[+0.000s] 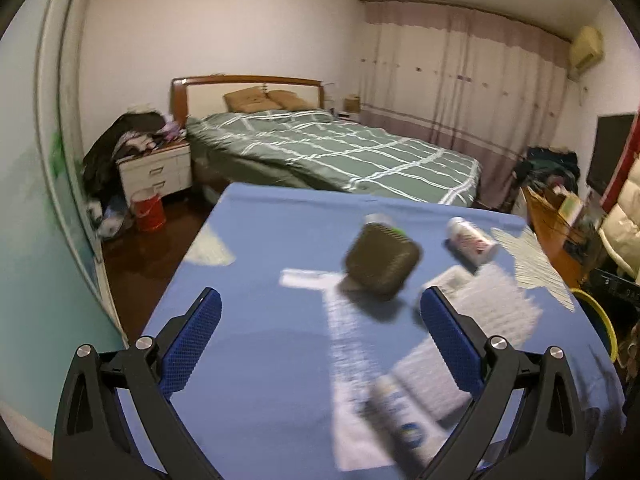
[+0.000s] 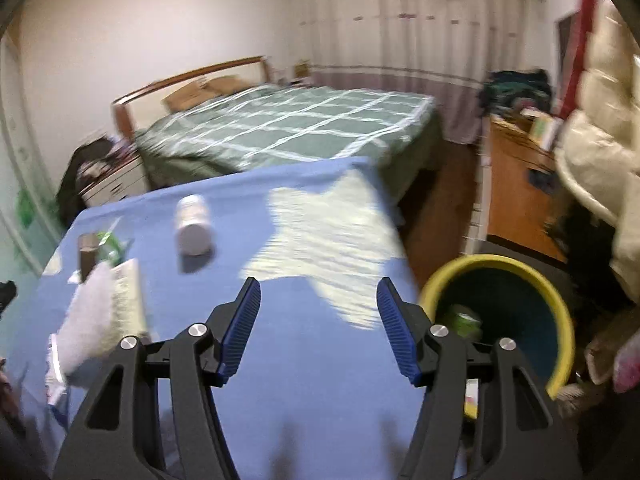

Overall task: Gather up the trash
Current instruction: 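Move both tools back over the table toward the foam net, then grasp the white foam net with the right gripper and lift it, then carry the foam net into the yellow bin and open the right gripper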

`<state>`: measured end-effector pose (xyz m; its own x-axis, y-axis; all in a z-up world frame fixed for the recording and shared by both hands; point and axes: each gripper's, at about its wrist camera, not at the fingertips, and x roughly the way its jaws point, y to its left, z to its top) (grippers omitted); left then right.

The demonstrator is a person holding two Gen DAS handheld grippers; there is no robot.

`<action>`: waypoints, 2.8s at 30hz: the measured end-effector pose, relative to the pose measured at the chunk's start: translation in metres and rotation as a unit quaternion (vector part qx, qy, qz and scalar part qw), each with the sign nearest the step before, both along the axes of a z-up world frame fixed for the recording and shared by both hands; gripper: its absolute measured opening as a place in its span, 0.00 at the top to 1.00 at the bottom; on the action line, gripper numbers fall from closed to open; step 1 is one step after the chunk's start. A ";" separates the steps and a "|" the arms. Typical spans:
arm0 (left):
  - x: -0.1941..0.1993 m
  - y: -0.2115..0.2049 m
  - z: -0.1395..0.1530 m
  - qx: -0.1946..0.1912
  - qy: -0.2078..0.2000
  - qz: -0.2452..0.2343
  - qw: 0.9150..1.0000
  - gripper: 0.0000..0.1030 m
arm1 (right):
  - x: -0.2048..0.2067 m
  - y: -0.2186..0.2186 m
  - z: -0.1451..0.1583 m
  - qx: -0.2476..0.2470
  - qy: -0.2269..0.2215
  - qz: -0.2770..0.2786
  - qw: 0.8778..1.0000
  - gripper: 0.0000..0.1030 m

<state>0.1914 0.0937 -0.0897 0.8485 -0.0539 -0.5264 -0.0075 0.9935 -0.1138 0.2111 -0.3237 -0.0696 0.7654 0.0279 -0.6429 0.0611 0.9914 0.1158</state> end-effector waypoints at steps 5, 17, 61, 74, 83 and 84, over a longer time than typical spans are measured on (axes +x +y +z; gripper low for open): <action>-0.003 0.024 -0.008 0.000 -0.001 0.031 1.000 0.05 | 0.012 0.053 0.003 0.015 -0.001 0.067 0.998 0.44; -0.006 0.020 -0.008 -0.005 -0.004 0.043 0.999 0.05 | 0.033 0.136 -0.010 0.036 0.032 0.158 0.986 0.44; -0.011 0.005 -0.003 0.010 -0.005 0.031 0.999 0.05 | -0.014 0.001 0.065 0.039 -0.101 -0.011 0.994 0.90; -0.009 0.003 -0.004 0.015 -0.003 0.027 1.000 0.05 | -0.037 -0.144 0.022 -0.016 -0.056 -0.243 0.968 0.90; -0.007 0.001 -0.004 0.018 -0.004 0.020 1.000 0.05 | -0.030 -0.181 -0.024 -0.013 -0.005 -0.295 0.955 0.84; -0.007 0.001 -0.004 0.018 -0.004 0.019 1.000 0.05 | -0.031 -0.180 -0.028 -0.005 -0.006 -0.296 0.955 0.84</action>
<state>0.1846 0.0948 -0.0941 0.8538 -0.0035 -0.5206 -0.0435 0.9960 -0.0781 0.1802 -0.5039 -0.0976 0.6522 -0.4184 -0.6322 0.6099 0.7849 0.1096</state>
